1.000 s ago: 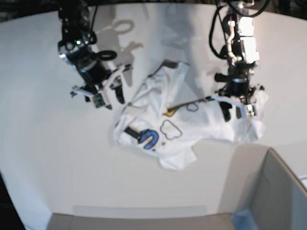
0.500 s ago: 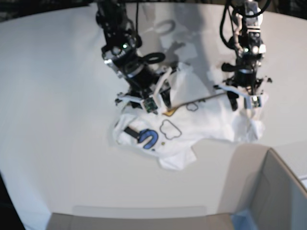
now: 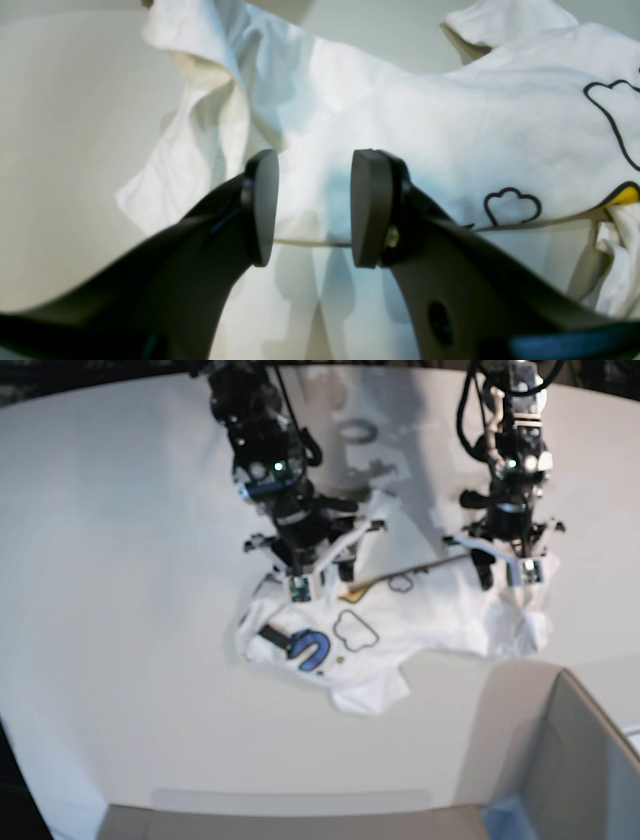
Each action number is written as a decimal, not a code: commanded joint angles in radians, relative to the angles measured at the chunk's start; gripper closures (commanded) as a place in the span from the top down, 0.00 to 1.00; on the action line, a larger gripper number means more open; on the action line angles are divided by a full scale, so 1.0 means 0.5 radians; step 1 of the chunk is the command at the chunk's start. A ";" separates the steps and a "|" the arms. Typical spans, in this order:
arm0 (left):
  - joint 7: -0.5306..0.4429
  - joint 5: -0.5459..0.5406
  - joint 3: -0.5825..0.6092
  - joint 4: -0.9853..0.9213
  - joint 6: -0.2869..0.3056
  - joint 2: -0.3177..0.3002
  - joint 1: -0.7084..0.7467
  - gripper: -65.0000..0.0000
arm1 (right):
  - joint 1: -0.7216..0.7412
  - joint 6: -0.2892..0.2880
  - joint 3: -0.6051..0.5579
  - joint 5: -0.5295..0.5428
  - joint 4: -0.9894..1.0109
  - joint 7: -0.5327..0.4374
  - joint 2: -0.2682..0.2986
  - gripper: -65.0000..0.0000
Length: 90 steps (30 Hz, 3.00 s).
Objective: Layout the t-shirt on the table in an organized manner, then fold the t-shirt properly
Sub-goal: 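Grasp the shirt edge with the right gripper and pull it outward, then grasp the shirt hem with the left gripper and pull it outward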
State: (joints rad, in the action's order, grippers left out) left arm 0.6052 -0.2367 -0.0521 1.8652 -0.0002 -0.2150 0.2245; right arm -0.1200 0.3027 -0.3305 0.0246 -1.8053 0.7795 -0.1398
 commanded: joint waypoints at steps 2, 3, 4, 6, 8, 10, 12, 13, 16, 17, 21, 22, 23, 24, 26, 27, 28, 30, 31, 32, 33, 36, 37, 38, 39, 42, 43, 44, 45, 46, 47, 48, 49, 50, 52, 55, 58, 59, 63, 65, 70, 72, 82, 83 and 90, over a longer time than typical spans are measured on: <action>-0.043 0.009 -0.002 0.036 -0.004 -0.017 -0.018 0.38 | 0.042 0.096 -0.025 0.011 0.040 -0.032 -0.026 0.36; -0.043 0.009 -0.002 0.036 -0.004 -0.017 -0.018 0.38 | 0.045 0.139 -0.043 0.011 0.083 -0.032 -0.026 0.36; -0.043 0.009 -0.002 0.036 -0.004 -0.017 -0.018 0.38 | 0.048 0.179 -0.052 0.011 0.123 -0.032 -0.026 0.36; -0.043 0.009 -0.002 0.036 -0.004 -0.017 -0.018 0.38 | 0.076 0.212 -0.080 0.011 0.206 -0.032 -0.026 0.36; -0.043 0.009 -0.002 0.036 -0.004 -0.017 -0.018 0.38 | 0.106 0.215 -0.120 0.011 0.277 -0.032 -0.026 0.36; -0.043 0.009 -0.002 0.036 -0.004 -0.017 -0.018 0.38 | 0.125 0.219 -0.151 0.011 0.310 -0.035 -0.026 0.36; -0.043 0.009 -0.002 0.036 -0.004 -0.017 -0.018 0.38 | 0.140 0.222 -0.157 0.011 0.326 -0.035 -0.026 0.36; -0.043 0.009 -0.002 0.036 -0.004 -0.017 -0.018 0.38 | 0.140 0.222 -0.157 0.011 0.332 -0.035 -0.026 0.36; -0.043 0.009 -0.002 0.036 -0.004 -0.017 -0.018 0.38 | 0.134 0.222 -0.141 0.011 0.338 -0.032 -0.026 0.36; -0.043 0.009 -0.005 0.036 -0.004 -0.017 -0.018 0.38 | 0.128 0.222 -0.141 0.011 0.338 -0.032 -0.026 0.36; -0.043 0.009 -0.017 0.036 -0.004 -0.017 -0.018 0.38 | 0.110 0.240 -0.138 0.008 0.329 0.096 -0.017 0.29; -0.043 0.009 -0.017 0.036 -0.004 -0.017 -0.018 0.38 | 0.113 0.262 -0.138 0.008 0.326 0.143 -0.017 0.26; -0.043 0.009 -0.017 0.036 -0.004 -0.017 -0.018 0.38 | 0.119 0.289 -0.138 0.008 0.326 0.176 -0.013 0.23; -0.043 0.009 -0.014 0.036 -0.004 -0.014 -0.018 0.38 | 0.122 0.326 -0.138 -0.002 0.326 0.198 -0.013 0.20; -0.043 0.009 -0.008 0.036 -0.004 -0.010 -0.018 0.38 | 0.125 0.375 -0.138 -0.005 0.326 0.201 -0.007 0.11; -0.043 0.009 -0.005 0.036 -0.004 -0.010 -0.018 0.38 | 0.125 0.403 -0.135 -0.005 0.323 0.210 0.014 0.06; -0.043 0.009 -0.005 0.036 -0.004 -0.010 -0.018 0.38 | 0.125 0.421 -0.135 -0.005 0.313 0.210 0.039 0.01; -0.043 0.009 -0.005 0.036 -0.004 -0.010 -0.018 0.38 | 0.119 0.482 -0.135 0.004 0.273 0.210 0.079 0.00; -0.043 0.009 -0.005 0.036 -0.004 -0.010 -0.018 0.38 | 0.110 0.519 -0.135 0.004 0.234 0.213 0.103 0.00; -0.043 0.009 -0.008 0.036 -0.004 -0.010 -0.018 0.38 | 0.106 0.559 -0.135 0.008 0.191 0.213 0.140 0.00; -0.043 0.009 -0.008 0.033 -0.004 -0.010 -0.018 0.38 | 0.091 0.587 -0.135 0.008 0.145 0.213 0.168 0.00; -0.043 0.009 -0.002 0.033 -0.004 -0.007 -0.015 0.38 | 0.045 0.660 -0.105 0.008 -0.030 0.201 0.254 0.00; -0.043 0.009 -0.002 0.033 -0.004 -0.007 -0.015 0.38 | 0.024 0.673 -0.077 0.008 -0.083 0.201 0.266 0.00; -0.043 0.009 -0.002 0.033 -0.004 -0.007 -0.015 0.38 | 0.002 0.676 -0.049 0.008 -0.135 0.198 0.272 0.00; -0.043 0.005 -0.002 0.033 -0.004 -0.007 -0.015 0.38 | -0.022 0.676 0.000 -0.002 -0.196 0.198 0.272 0.00; -0.043 0.005 -0.002 0.033 -0.004 -0.007 -0.015 0.38 | -0.084 0.676 0.208 0.008 -0.350 0.198 0.272 0.00; -0.043 0.005 -0.002 0.033 -0.004 -0.007 -0.015 0.38 | -0.096 0.676 0.282 0.008 -0.383 0.195 0.272 0.00; -0.043 0.005 -0.002 0.033 -0.004 -0.007 -0.015 0.38 | -0.111 0.673 0.380 0.011 -0.411 0.195 0.266 0.00; -0.043 0.005 -0.002 0.033 -0.004 -0.007 -0.015 0.38 | -0.130 0.664 0.494 0.011 -0.435 0.195 0.260 0.00; -0.043 0.005 -0.002 0.033 -0.004 -0.007 -0.015 0.38 | -0.139 0.660 0.583 0.011 -0.442 0.192 0.260 0.00; -0.043 0.005 -0.002 0.033 -0.004 -0.007 -0.015 0.38 | -0.151 0.657 0.696 0.017 -0.438 0.179 0.260 0.00; -0.043 0.005 -0.002 0.033 -0.004 -0.004 -0.015 0.38 | -0.157 0.630 0.807 0.054 -0.432 0.161 0.260 0.00; -0.043 0.005 -0.002 0.033 -0.004 -0.004 -0.015 0.38 | -0.182 0.575 0.893 0.103 -0.414 0.155 0.266 0.00; -0.043 0.005 -0.002 0.033 -0.004 -0.004 -0.015 0.38 | -0.213 0.507 0.976 0.167 -0.392 0.149 0.269 0.00; -0.043 0.005 0.001 0.033 -0.004 -0.004 -0.015 0.38 | -0.256 0.344 1.166 0.336 -0.319 0.149 0.260 0.00; -0.043 0.009 0.035 0.033 -0.001 -0.004 -0.015 0.38 | -0.274 0.209 1.399 0.548 -0.125 0.149 0.257 0.00; -0.043 0.012 0.182 0.033 -0.001 -0.050 -0.015 0.38 | -0.265 0.139 1.457 0.618 0.006 0.146 0.303 0.00; -0.043 0.012 0.244 0.033 -0.001 -0.087 -0.015 0.38 | -0.265 0.120 1.454 0.624 0.010 0.149 0.315 0.00; -0.043 0.012 0.483 0.033 -0.010 -0.188 -0.027 0.38 | -0.271 0.087 1.448 0.624 0.010 0.158 0.321 0.00; -0.043 0.012 0.508 0.033 -0.013 -0.198 -0.030 0.38 | -0.277 0.019 1.448 0.618 0.010 0.158 0.324 0.00; -0.046 0.015 0.526 0.030 -0.010 -0.262 -0.033 0.38 | -0.296 -0.122 1.457 0.612 0.003 0.139 0.327 0.20; -0.046 0.015 0.563 0.027 -0.010 -0.299 -0.039 0.39 | -0.299 -0.137 1.454 0.612 -0.018 0.139 0.327 0.25; -0.021 0.570 0.713 -0.209 -0.020 -0.330 -0.199 0.54 | -0.296 -0.137 1.448 0.612 -0.055 0.149 0.327 0.28; -0.015 0.628 0.713 -0.231 -0.010 -0.311 -0.211 0.54 | -0.296 -0.137 1.448 0.612 -0.055 0.152 0.327 0.28; -0.015 0.901 0.897 -0.541 0.128 -0.287 -0.319 0.56 | -0.305 -0.137 1.448 0.612 -0.055 0.152 0.327 0.28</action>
State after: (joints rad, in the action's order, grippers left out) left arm 0.5797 0.2207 0.3958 1.5913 0.0486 -0.3519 0.0795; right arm -0.2768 0.2382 0.3923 0.3344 -1.8114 0.8680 0.0189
